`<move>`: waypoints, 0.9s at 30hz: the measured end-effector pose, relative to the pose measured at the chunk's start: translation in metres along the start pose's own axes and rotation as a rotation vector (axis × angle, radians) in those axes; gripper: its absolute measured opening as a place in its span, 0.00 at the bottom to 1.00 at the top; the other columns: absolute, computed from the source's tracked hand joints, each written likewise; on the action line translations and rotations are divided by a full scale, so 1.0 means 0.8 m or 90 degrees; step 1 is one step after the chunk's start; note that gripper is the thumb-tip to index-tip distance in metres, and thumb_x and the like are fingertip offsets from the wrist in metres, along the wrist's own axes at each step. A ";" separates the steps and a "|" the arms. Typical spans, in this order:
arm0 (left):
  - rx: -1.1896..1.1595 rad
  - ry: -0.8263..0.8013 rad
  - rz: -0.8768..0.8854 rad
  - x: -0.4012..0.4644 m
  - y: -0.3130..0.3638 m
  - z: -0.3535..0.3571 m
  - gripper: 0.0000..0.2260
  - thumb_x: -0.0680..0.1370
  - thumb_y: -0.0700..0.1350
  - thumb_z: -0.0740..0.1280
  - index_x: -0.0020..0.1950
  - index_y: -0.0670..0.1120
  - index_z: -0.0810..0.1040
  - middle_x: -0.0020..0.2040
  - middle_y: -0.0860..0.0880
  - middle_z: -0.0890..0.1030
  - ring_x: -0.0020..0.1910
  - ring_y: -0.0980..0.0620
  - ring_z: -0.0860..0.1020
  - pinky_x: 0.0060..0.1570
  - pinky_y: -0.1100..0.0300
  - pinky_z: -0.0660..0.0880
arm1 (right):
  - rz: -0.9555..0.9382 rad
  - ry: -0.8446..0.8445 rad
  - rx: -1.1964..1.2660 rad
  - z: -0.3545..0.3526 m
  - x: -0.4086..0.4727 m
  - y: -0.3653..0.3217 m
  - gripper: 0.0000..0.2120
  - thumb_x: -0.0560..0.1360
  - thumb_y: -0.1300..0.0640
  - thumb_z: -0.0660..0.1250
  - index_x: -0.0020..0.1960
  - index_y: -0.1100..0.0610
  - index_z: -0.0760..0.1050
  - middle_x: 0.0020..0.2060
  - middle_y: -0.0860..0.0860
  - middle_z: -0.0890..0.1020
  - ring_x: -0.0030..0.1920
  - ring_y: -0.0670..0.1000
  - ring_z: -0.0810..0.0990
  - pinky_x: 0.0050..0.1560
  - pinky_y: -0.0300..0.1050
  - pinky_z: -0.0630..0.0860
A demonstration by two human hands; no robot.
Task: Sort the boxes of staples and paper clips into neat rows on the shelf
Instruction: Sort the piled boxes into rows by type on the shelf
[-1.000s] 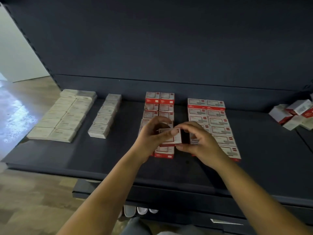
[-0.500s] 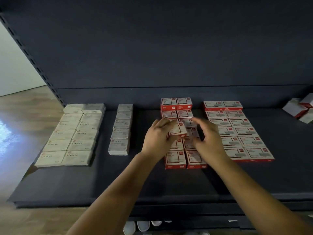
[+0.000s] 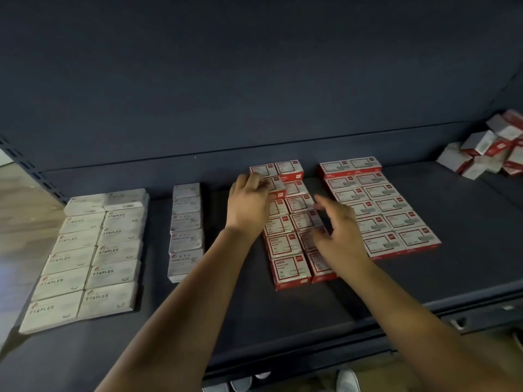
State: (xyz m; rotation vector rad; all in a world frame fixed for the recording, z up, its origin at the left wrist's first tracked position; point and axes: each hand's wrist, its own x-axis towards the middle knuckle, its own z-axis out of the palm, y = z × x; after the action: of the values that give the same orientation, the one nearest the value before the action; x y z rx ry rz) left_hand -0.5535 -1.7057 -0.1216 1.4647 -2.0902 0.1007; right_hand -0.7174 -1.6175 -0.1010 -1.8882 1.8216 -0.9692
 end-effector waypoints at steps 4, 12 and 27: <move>0.049 -0.091 -0.052 0.006 0.009 -0.008 0.14 0.79 0.46 0.61 0.62 0.45 0.76 0.63 0.47 0.72 0.61 0.44 0.66 0.62 0.51 0.60 | 0.008 0.007 -0.035 -0.004 -0.001 0.010 0.27 0.70 0.65 0.68 0.68 0.57 0.68 0.62 0.53 0.73 0.65 0.52 0.64 0.62 0.41 0.60; -0.038 -0.147 -0.063 -0.020 0.081 -0.030 0.23 0.79 0.52 0.59 0.73 0.49 0.62 0.71 0.49 0.65 0.71 0.47 0.58 0.69 0.48 0.57 | 0.034 0.034 -0.111 -0.031 0.001 0.057 0.29 0.68 0.68 0.68 0.68 0.63 0.67 0.64 0.60 0.69 0.64 0.61 0.64 0.63 0.54 0.62; -0.030 -0.186 0.002 0.035 0.271 0.070 0.21 0.79 0.49 0.61 0.71 0.45 0.67 0.70 0.46 0.67 0.71 0.44 0.60 0.70 0.47 0.55 | 0.112 0.042 -0.154 -0.190 0.065 0.251 0.27 0.71 0.63 0.67 0.69 0.59 0.66 0.68 0.57 0.65 0.67 0.61 0.59 0.63 0.54 0.60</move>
State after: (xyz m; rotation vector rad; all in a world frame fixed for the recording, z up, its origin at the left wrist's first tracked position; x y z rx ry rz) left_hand -0.7739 -1.6649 -0.0983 1.5230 -2.3065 -0.1719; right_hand -0.9707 -1.6594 -0.1146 -1.8068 2.1865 -0.7898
